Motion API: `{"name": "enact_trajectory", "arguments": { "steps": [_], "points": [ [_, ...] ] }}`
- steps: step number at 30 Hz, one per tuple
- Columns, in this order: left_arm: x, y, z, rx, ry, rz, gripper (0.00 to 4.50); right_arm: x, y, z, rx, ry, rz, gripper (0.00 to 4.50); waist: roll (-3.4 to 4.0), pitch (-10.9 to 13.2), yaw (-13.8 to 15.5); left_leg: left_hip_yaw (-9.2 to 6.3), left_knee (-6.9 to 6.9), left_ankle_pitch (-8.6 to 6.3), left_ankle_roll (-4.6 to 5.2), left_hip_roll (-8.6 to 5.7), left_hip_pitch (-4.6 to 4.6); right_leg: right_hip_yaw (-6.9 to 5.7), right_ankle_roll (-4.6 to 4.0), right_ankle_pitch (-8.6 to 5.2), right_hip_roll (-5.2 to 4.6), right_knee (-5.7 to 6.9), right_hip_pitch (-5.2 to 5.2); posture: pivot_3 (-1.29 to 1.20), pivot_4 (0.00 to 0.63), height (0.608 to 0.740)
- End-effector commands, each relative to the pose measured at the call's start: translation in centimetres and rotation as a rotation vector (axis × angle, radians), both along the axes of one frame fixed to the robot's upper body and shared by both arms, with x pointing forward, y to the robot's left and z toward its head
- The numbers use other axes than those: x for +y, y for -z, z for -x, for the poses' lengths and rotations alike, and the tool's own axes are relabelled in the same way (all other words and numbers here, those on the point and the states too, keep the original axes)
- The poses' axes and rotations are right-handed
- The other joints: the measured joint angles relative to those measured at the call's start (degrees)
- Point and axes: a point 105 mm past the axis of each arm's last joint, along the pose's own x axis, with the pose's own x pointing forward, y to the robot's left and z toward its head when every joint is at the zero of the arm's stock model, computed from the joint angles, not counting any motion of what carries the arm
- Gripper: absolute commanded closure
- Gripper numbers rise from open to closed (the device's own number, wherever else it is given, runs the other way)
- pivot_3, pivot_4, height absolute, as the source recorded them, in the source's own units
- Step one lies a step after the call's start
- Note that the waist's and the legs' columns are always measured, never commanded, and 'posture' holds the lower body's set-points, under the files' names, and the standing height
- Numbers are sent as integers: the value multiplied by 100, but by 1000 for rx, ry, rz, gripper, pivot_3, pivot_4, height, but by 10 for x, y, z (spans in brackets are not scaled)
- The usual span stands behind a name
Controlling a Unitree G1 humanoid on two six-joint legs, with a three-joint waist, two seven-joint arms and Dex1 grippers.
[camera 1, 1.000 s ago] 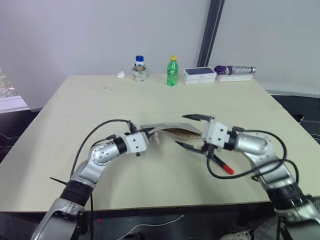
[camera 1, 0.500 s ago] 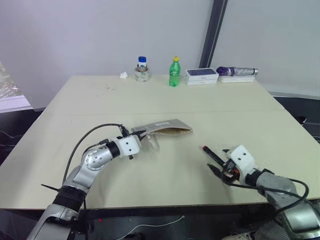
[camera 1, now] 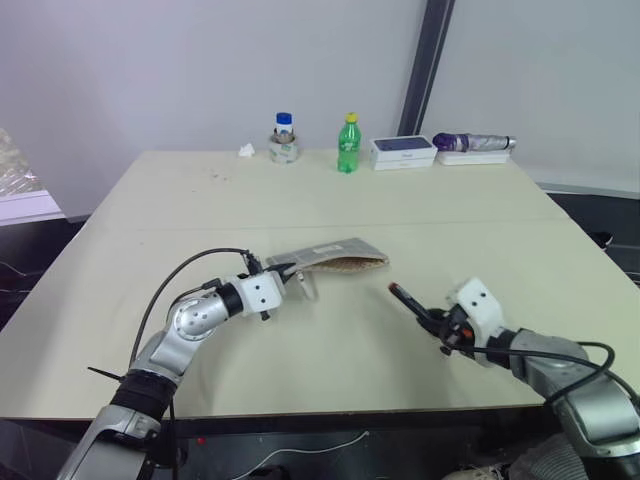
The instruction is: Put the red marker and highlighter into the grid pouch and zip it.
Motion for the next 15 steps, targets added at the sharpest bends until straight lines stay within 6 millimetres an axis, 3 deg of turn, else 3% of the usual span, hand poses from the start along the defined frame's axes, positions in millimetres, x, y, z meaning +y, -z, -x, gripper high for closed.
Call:
{"name": "enact_trajectory", "arguments": {
  "steps": [1,7,15],
  "points": [
    [-6,-12,3,-46,26,15,4500,14,-4,5,-69,-109,96,4100,-1,0,15,1,0,0,0,-1,-1,0,0,0,-1,-1,0,0,150,740],
    [-13,-10,7,-53,58,20,4500,15,-14,-20,-129,-84,137,4100,-1,1,6,1,24,-3,5,-2,-6,0,8,4,-2,1,5,0,150,740],
    [-20,-7,11,-52,76,18,4500,16,-20,-36,-189,-108,201,4100,-1,1,19,1,23,-6,9,-3,-12,0,8,4,-4,-1,1,0,150,740]
  ]
}}
